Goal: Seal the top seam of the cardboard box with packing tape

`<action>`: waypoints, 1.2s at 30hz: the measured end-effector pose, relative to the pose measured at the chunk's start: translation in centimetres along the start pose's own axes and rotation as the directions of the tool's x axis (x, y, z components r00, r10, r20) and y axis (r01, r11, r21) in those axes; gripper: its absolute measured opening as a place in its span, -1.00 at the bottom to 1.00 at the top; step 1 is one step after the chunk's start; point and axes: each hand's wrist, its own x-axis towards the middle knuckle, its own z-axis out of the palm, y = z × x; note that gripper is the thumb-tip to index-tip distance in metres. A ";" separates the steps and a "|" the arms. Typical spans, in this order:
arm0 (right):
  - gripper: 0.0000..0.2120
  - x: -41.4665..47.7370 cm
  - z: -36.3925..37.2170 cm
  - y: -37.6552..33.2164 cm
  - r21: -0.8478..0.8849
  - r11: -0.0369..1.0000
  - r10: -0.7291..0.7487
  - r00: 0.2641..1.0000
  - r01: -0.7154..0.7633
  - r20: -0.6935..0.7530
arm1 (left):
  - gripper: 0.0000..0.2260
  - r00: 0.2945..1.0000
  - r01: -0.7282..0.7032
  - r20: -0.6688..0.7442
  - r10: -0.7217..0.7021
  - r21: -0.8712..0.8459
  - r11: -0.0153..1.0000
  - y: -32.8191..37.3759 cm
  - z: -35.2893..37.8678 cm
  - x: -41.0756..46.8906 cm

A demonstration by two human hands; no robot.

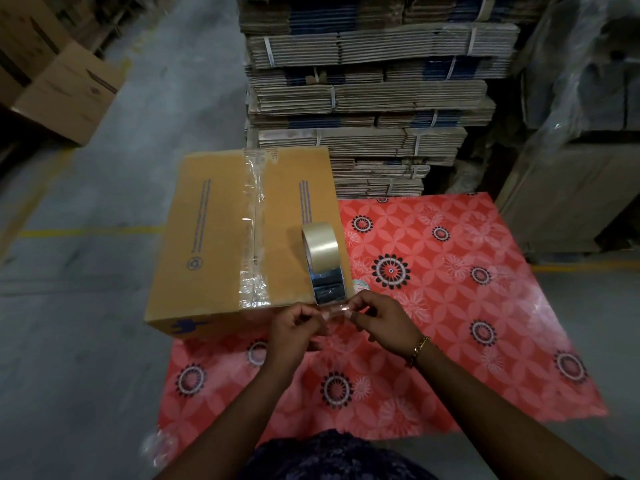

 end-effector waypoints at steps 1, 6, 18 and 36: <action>-0.90 0.1 0.0 -0.1 0.007 1.000 0.018 1.000 -0.018 -0.001 | -0.91 1.000 0.022 -0.012 -0.022 -0.025 0.999 0.0 0.2 0.0; -0.85 0.2 0.1 -0.5 0.027 0.996 0.083 0.997 -0.083 0.001 | -0.86 0.997 0.061 -0.038 -0.065 -0.096 0.994 0.6 1.1 -0.3; -0.82 -1.7 2.0 -0.5 0.500 0.821 0.364 0.927 -0.275 -0.087 | -0.82 0.992 0.073 -0.095 -0.087 -0.143 0.987 0.5 2.0 -0.1; -0.73 -0.2 3.4 -1.7 0.449 0.826 0.331 0.938 -0.341 0.103 | -0.66 0.992 0.117 -0.011 -0.122 -0.230 0.966 1.2 1.0 0.1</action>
